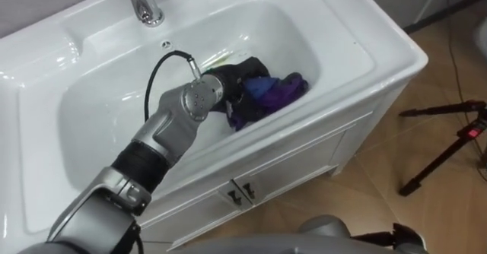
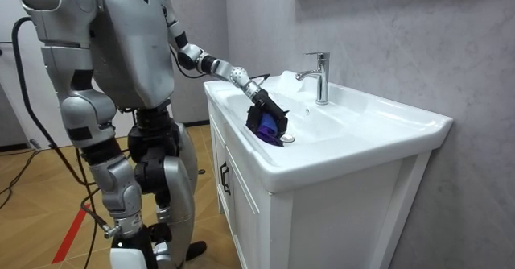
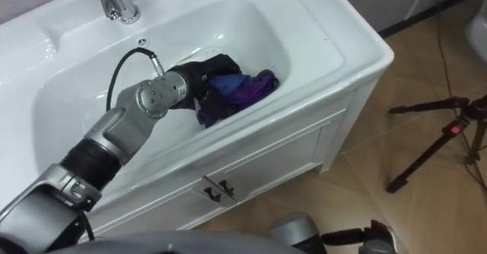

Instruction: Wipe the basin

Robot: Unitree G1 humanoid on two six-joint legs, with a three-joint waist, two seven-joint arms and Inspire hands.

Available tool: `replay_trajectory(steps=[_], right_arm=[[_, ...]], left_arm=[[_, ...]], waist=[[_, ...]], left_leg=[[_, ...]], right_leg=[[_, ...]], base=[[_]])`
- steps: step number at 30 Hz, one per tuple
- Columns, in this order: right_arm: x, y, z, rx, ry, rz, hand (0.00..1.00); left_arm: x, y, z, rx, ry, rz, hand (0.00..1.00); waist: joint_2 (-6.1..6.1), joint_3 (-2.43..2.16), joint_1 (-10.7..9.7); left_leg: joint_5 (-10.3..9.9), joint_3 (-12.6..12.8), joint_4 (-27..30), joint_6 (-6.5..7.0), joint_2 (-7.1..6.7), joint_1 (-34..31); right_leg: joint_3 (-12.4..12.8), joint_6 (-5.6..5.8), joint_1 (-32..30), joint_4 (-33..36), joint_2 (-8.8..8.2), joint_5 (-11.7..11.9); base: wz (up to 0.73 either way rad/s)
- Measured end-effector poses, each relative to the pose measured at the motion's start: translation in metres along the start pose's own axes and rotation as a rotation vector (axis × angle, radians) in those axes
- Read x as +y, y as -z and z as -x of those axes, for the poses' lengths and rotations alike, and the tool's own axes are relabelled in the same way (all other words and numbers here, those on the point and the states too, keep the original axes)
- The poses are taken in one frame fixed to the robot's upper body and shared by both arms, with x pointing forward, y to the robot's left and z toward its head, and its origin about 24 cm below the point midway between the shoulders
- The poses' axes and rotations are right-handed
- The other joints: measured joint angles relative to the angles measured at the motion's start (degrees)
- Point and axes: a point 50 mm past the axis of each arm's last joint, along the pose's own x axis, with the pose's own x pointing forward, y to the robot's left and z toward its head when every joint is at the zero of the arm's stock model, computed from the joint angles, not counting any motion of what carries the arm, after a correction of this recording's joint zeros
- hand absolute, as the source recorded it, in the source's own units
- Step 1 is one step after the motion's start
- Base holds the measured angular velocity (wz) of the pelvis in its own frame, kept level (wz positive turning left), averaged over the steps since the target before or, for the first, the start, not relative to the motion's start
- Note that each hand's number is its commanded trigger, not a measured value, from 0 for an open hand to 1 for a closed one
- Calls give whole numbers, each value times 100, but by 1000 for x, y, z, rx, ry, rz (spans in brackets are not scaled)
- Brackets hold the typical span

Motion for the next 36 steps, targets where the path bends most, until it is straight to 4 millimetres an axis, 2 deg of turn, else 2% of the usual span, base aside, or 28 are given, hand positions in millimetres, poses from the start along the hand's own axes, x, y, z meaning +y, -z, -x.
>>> replay_trajectory(steps=[4,8,10,14,20,26,28,33,36], right_arm=[[-1,4,0,9,7,5,0],[-1,5,0,15,9,16,0],[0,3,0,10,7,1,0],[3,0,1,-5,-4,-19,0],[1,3,1,9,1,-52,0],[-6,15,1,46,27,64,0],[-7,16,1,59,32,96,0],[-8,18,1,62,38,190,0],[-11,19,1,74,38,190,0]], left_arm=[[-8,9,3,35,-47,-64,100],[-16,19,4,72,-63,-130,100],[-17,24,5,98,-69,-178,100],[-23,42,9,187,-72,-247,100],[-35,70,18,298,-90,-254,100],[-37,91,25,375,-119,-246,100],[-40,97,29,395,-120,-257,100],[-38,112,39,464,-121,-353,100],[-36,124,47,517,-118,-389,100]], waist=[[-55,-22,25],[-115,-39,143],[-124,-35,151],[-129,-34,233],[-128,-35,287],[-152,-51,311],[-161,-73,307],[-203,-103,309],[-186,-115,331]], left_leg=[[0,18,-9,0,0,23],[0,59,-18,0,0,59],[0,41,-14,0,-1,49],[-1,67,-40,0,0,149],[-14,107,-111,-21,-3,288],[-27,197,-131,-37,2,428],[-31,209,-134,-42,2,459],[-34,210,-141,-45,4,474],[-91,211,-146,-69,31,513]], right_leg=[[29,1,0,2,1,-3],[80,1,26,-1,1,-3],[65,0,27,-5,2,-3],[103,-2,100,-12,7,-4],[147,-1,211,-81,18,-8],[261,-6,253,-67,26,-50],[300,-7,277,-67,30,-51],[323,-9,265,-2,34,-53],[349,-11,256,11,59,-74]], base=[[-1],[-5],[2],[-3],[-3],[-9],[-13],[-1],[-5]])
